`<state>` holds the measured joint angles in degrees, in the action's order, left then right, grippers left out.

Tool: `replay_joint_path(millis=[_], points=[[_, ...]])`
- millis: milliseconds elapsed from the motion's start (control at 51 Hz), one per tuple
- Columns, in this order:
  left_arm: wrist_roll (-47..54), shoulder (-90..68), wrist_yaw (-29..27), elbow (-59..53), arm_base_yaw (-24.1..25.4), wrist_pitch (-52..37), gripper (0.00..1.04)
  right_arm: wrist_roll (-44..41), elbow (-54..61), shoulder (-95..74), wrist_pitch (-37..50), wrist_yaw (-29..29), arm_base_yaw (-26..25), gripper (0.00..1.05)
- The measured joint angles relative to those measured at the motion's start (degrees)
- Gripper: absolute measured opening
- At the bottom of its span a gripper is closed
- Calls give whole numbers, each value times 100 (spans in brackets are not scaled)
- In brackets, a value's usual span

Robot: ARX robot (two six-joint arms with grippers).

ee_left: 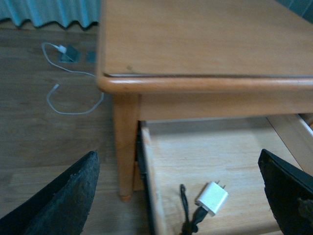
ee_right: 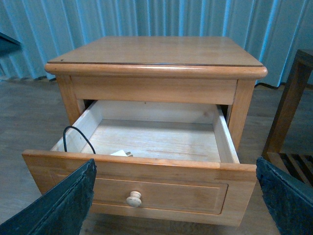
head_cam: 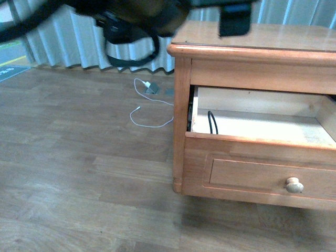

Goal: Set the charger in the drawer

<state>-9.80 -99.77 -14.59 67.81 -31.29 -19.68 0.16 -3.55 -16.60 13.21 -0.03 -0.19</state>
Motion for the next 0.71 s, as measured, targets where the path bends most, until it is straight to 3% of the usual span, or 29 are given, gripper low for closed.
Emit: replay_joint_path(millis=[314, 627, 706], points=[[221, 3556, 271, -2087, 719, 802, 99, 0, 0, 0, 0, -2, 0, 97], [31, 7370, -48, -3707, 903, 3132, 99, 0, 0, 0, 0, -2, 0, 97], [-140, 7967, -57, -4030, 1139, 3467, 99, 0, 0, 0, 0, -2, 0, 97]])
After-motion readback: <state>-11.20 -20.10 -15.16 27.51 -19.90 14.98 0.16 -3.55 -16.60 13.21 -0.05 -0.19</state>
